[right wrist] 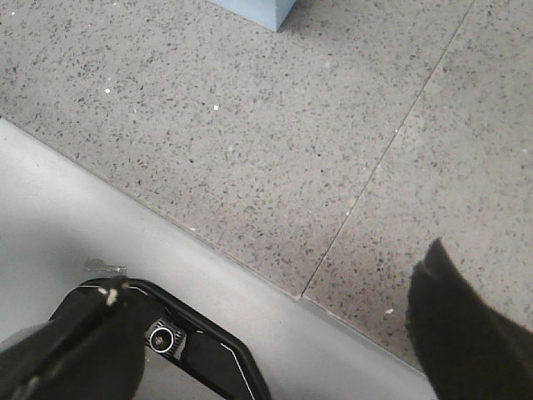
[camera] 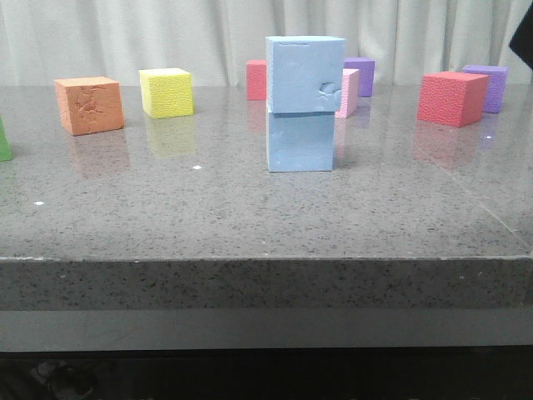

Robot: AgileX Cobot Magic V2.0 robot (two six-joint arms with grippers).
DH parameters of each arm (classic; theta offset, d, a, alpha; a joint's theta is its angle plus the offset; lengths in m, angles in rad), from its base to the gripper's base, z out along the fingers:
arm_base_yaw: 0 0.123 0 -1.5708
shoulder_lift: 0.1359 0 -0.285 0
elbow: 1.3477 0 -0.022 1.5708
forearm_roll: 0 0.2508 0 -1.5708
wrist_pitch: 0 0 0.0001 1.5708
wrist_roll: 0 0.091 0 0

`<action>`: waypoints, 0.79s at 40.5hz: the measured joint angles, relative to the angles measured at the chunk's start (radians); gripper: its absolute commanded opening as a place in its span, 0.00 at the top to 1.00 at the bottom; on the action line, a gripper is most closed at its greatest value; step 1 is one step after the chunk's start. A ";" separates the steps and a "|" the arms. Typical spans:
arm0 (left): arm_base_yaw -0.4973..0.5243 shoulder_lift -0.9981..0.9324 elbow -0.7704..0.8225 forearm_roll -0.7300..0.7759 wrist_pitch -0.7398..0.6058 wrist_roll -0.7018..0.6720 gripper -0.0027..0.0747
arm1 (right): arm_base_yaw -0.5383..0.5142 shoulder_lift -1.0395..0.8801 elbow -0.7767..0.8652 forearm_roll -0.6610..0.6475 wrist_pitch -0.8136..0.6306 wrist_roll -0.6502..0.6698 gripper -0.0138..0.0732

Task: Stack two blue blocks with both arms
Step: 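Raise the left gripper away from the stack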

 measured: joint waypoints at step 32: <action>0.000 -0.243 0.204 0.039 -0.218 -0.002 0.69 | 0.000 -0.474 0.211 -0.117 -0.080 0.129 0.55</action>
